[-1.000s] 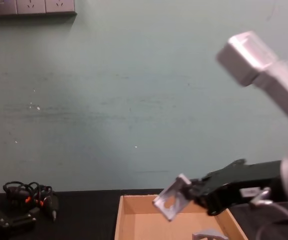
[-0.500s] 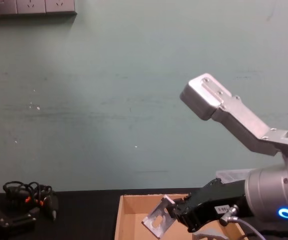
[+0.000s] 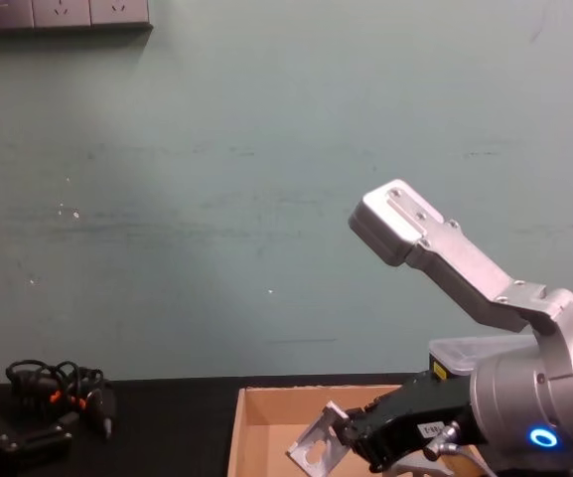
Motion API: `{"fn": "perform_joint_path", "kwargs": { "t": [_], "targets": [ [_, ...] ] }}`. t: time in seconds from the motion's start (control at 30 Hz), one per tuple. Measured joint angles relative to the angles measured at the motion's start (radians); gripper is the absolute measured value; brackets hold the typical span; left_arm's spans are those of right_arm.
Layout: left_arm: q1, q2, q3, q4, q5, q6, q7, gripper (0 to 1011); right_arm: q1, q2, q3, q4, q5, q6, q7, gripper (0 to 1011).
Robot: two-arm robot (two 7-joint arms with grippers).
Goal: Use one hand to pick up the angle iron from the table and place it into the box.
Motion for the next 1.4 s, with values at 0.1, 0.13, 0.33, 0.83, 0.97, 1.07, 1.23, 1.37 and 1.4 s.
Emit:
{"fn": "perform_joint_path", "kwargs": {
  "t": [0.1,0.13,0.33,0.83,0.97,1.07,1.23,1.37,1.4],
  "targets": [
    [0.000,0.000,0.000,0.000,0.000,0.000,0.000,1000,0.001,-0.006,0.004,0.016,-0.008,-0.002,0.001,67],
    [0.000,0.000,0.000,0.000,0.000,0.000,0.000,1000,0.001,-0.008,0.006,0.019,-0.009,-0.002,0.002,67],
    [0.000,0.000,0.000,0.000,0.000,0.000,0.000,1000,-0.001,-0.017,0.019,0.036,-0.017,-0.002,0.009,67],
    [0.000,0.000,0.000,0.000,0.000,0.000,0.000,1000,-0.017,-0.038,0.049,0.047,-0.036,-0.006,0.032,367],
    [0.000,0.000,0.000,0.000,0.000,0.000,0.000,1000,-0.030,-0.041,0.071,0.030,-0.037,-0.023,0.032,491],
    [0.000,0.000,0.000,0.000,0.000,0.000,0.000,1000,-0.043,-0.039,0.087,0.006,-0.036,-0.029,0.032,594],
    [0.000,0.000,0.000,0.000,0.000,0.000,0.000,1000,-0.076,-0.023,0.114,-0.059,-0.030,-0.027,0.032,765],
    [0.000,0.000,0.000,0.000,0.000,0.000,0.000,1000,-0.117,0.003,0.136,-0.137,-0.021,-0.022,0.035,880],
    [0.000,0.000,0.000,0.000,0.000,0.000,0.000,1000,-0.135,0.014,0.145,-0.166,-0.015,-0.019,0.037,915]
  ]
}}
